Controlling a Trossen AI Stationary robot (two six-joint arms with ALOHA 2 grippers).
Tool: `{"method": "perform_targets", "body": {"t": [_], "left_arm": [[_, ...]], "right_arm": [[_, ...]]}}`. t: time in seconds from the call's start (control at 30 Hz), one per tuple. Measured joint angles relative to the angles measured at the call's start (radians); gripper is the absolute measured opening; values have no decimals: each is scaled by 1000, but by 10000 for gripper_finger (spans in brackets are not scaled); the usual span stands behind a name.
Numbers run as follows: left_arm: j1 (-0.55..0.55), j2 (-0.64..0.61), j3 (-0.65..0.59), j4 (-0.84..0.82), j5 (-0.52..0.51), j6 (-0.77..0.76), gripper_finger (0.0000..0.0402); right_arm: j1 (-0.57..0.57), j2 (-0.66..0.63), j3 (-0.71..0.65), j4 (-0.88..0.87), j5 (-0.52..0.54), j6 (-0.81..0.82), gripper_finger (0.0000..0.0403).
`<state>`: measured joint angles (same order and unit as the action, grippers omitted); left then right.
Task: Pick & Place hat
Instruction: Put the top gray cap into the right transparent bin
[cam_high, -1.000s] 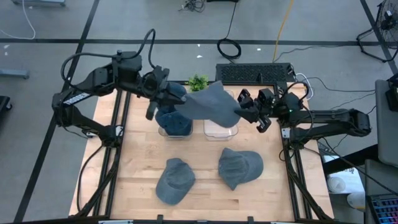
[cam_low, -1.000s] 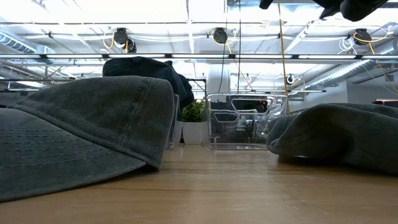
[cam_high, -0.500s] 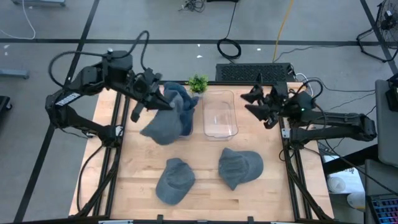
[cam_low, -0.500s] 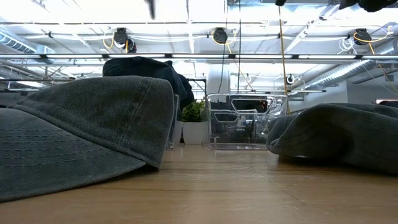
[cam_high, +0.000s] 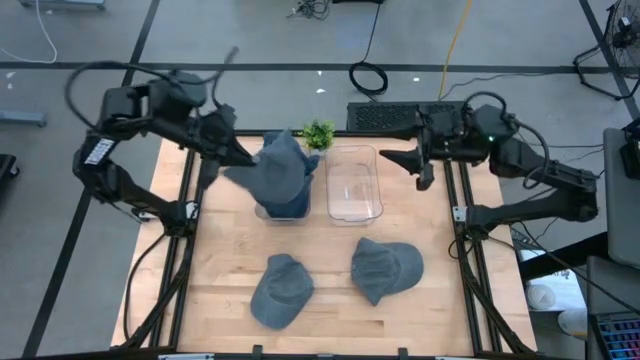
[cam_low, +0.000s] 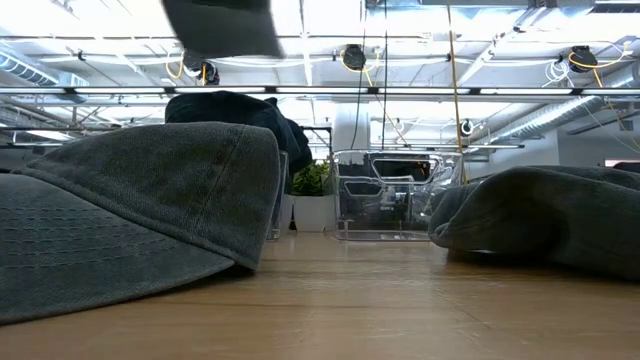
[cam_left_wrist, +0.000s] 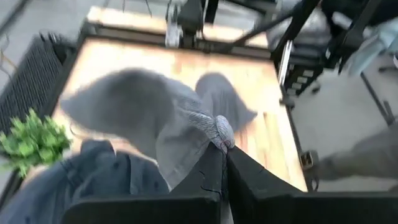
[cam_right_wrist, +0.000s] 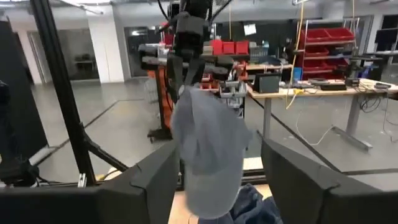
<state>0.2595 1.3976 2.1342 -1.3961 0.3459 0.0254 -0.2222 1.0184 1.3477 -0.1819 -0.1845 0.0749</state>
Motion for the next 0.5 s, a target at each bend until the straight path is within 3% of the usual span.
{"method": "perform_targets", "body": {"t": [0.13, 0.5], "left_arm": [[-38, 58, 0, -31, -21, 20, 3], [-108, 194, 0, -10, 2, -2, 3]], "right_arm": [[1, 61, 71, -44, -26, -5, 235], [34, 157, 81, -21, -38, 36, 256]]}}
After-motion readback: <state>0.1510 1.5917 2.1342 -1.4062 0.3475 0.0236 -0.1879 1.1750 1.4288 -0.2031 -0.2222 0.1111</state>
